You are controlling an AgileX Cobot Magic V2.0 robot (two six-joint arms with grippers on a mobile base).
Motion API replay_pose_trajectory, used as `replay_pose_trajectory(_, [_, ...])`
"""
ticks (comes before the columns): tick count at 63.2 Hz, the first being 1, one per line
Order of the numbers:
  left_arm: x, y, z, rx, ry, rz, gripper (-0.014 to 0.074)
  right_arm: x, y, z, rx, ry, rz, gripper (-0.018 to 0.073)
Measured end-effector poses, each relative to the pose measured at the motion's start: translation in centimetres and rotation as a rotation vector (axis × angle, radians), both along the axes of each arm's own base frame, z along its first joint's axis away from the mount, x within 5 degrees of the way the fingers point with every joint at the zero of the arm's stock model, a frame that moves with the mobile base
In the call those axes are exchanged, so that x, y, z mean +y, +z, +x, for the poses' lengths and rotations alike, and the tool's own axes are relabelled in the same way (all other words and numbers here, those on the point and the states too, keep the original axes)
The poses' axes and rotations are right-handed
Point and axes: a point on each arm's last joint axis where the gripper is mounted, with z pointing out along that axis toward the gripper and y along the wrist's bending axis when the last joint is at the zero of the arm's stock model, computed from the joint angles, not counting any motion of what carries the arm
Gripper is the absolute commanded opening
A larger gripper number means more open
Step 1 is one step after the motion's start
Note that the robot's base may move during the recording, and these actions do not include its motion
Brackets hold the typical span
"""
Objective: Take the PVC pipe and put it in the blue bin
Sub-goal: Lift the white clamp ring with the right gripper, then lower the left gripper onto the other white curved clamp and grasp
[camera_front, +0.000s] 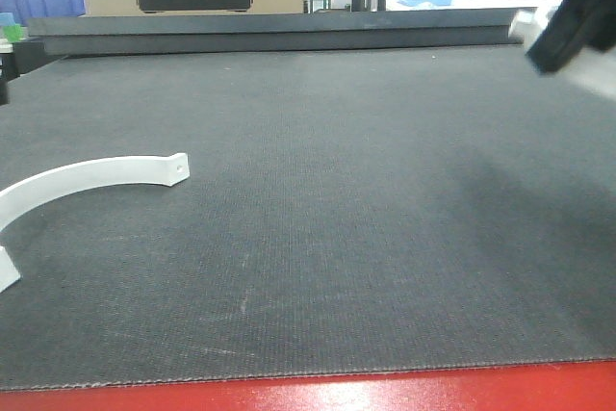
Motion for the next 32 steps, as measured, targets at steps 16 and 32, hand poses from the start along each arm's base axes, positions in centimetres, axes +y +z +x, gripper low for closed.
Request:
replay_pose_trajectory(16, [-1.4,-0.9,0.1,0.051,-0.056,0.000,0.0452,0.1,2.4,-2.6,-0.048,0.018,0.007,-0.0169])
replay_pose_trajectory(32, [-1.5,-3.1,0.6,0.156,-0.068,0.016,0.0452,0.1,3.7,-4.2,-0.094,0.025,0.009,-0.0169])
